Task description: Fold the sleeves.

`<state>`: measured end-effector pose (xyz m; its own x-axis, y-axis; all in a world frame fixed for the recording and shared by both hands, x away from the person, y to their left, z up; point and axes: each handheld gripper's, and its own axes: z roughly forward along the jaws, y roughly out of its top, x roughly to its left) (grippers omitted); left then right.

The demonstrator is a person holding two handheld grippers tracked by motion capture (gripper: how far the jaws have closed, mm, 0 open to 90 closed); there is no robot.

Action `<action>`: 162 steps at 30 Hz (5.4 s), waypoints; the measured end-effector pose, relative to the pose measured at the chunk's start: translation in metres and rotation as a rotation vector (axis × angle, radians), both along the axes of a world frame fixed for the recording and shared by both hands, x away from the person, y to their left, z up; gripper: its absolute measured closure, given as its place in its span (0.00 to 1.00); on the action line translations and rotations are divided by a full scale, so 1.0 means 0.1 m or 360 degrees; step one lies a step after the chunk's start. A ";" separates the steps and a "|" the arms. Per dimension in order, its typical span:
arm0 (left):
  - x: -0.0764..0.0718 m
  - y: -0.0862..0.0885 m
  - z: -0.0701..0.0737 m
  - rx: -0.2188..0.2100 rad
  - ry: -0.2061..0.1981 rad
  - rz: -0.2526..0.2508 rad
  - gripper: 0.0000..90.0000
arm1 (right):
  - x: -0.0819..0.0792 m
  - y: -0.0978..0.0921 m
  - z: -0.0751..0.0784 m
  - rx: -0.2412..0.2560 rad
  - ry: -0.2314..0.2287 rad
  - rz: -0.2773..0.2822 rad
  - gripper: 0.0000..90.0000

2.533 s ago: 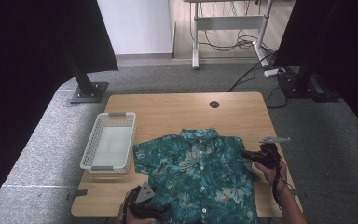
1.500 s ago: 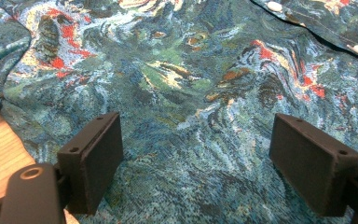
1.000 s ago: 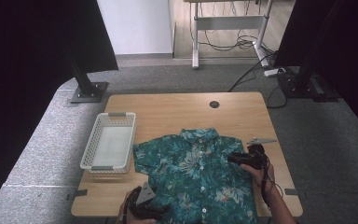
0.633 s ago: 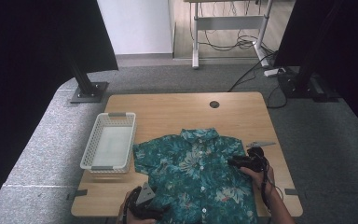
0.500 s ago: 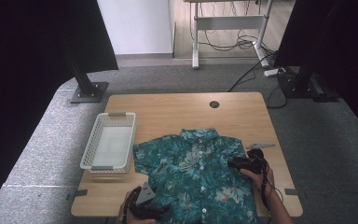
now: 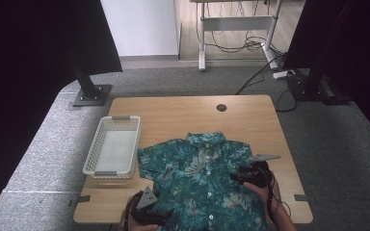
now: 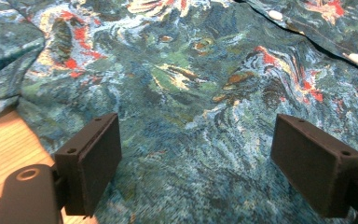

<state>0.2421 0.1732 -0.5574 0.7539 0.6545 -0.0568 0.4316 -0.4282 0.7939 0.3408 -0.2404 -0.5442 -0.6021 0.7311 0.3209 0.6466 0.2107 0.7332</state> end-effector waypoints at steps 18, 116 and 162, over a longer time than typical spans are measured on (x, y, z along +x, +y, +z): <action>0.03 0.08 0.02 0.0001 -0.0003 0.0090 0.17 | -0.33 0.46 -0.07 -0.0107 -0.0094 0.0086 0.30; 0.52 -0.08 0.13 -0.0073 0.0044 0.0245 0.17 | -0.60 -0.45 -0.17 -0.0197 -0.0188 -0.0024 0.34; 1.42 -0.13 0.11 -0.0052 0.0223 0.0316 0.16 | -0.74 0.03 -0.12 -0.0108 -0.0214 0.0211 0.32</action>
<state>0.3845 0.1604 -0.5464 0.5941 0.7850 -0.1755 0.6116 -0.2991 0.7325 0.2668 -0.2370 -0.5566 -0.7288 0.6596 0.1837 0.5069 0.3394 0.7924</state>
